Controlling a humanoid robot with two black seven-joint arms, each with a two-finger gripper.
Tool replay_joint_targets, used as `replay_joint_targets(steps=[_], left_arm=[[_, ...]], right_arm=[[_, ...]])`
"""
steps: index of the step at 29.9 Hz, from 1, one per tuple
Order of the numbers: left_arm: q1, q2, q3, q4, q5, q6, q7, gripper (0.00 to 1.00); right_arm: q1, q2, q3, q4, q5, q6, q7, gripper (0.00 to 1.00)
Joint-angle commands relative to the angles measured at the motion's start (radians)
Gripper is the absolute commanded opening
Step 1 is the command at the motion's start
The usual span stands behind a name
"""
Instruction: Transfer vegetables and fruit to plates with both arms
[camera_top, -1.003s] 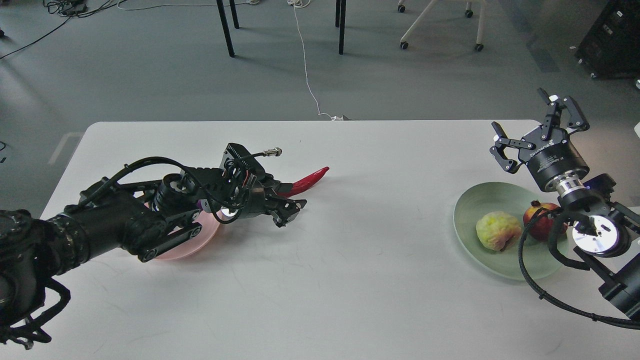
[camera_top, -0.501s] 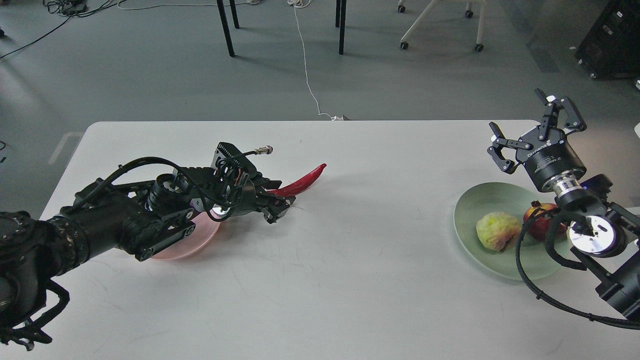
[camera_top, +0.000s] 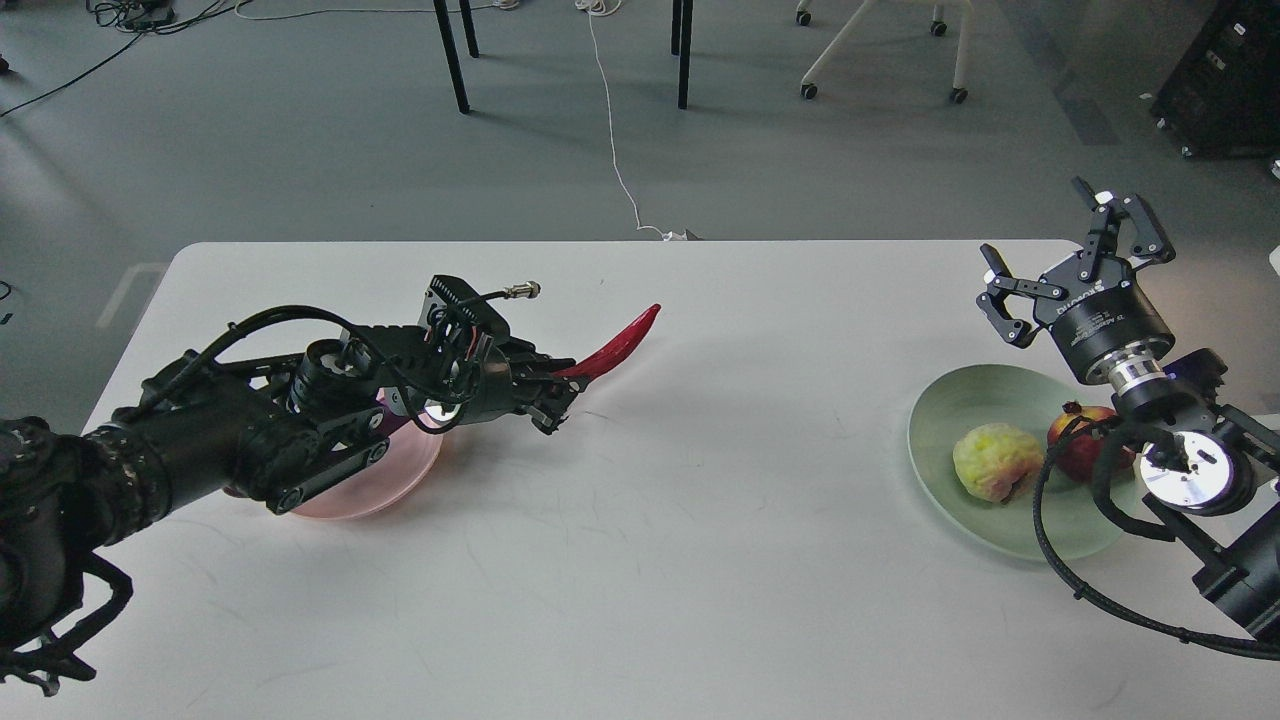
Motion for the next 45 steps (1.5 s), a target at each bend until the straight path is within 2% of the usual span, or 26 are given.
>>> replay_joint_targets(steps=[1, 5, 9, 11, 15, 19, 21, 23, 26, 29, 33, 42, 45], left_arm=[[-0.036, 0.178, -0.008, -0.234, -0.059, 0.001, 0.004, 0.06], [-0.021, 0.413, 0.012, -0.419, -0.052, 0.003, -0.002, 0.07], [0.061, 0.59, 0.049, -0.5, -0.046, 0.009, -0.023, 0.07], [0.099, 0.627, 0.052, -0.503, -0.018, 0.024, -0.043, 0.07], [0.165, 0.653, 0.056, -0.499, 0.048, 0.073, -0.045, 0.07], [0.188, 0.647, 0.056, -0.467, 0.065, 0.075, -0.043, 0.11], [0.188, 0.642, 0.053, -0.448, 0.063, 0.075, -0.043, 0.24], [0.191, 0.639, 0.044, -0.433, 0.056, 0.076, -0.04, 0.48], [0.19, 0.634, 0.038, -0.43, 0.049, 0.078, -0.043, 0.61], [0.188, 0.641, 0.024, -0.43, 0.025, 0.079, -0.049, 0.79], [0.19, 0.644, -0.065, -0.43, -0.186, 0.075, -0.051, 0.96], [0.177, 0.624, -0.342, -0.384, -0.853, 0.061, -0.042, 0.98], [0.176, 0.546, -0.417, -0.313, -1.004, 0.004, -0.036, 0.98]], right_arm=[[0.0, -0.008, 0.0, -0.002, 0.0, 0.002, 0.0, 0.99], [-0.001, -0.011, 0.0, -0.006, 0.0, 0.002, 0.0, 0.99], [-0.009, -0.016, -0.001, -0.006, 0.0, 0.003, 0.0, 0.99], [-0.009, -0.008, -0.001, -0.006, 0.0, 0.002, 0.0, 0.99], [-0.007, -0.004, -0.001, -0.003, 0.0, 0.0, 0.0, 0.99], [-0.004, -0.005, -0.001, 0.0, 0.0, 0.0, 0.0, 0.99], [-0.004, -0.005, -0.001, 0.0, 0.0, 0.0, 0.0, 0.99], [-0.004, -0.005, -0.001, 0.0, 0.0, 0.0, 0.0, 0.99], [-0.006, -0.007, -0.001, 0.002, 0.0, 0.0, 0.0, 0.99], [-0.007, -0.008, -0.001, 0.002, 0.0, 0.0, 0.0, 0.99], [-0.007, -0.011, -0.001, 0.002, 0.0, 0.002, 0.0, 0.99], [0.049, -0.01, 0.043, -0.046, 0.0, -0.005, -0.005, 0.99], [0.088, -0.004, 0.058, -0.093, 0.0, -0.005, -0.005, 0.99]])
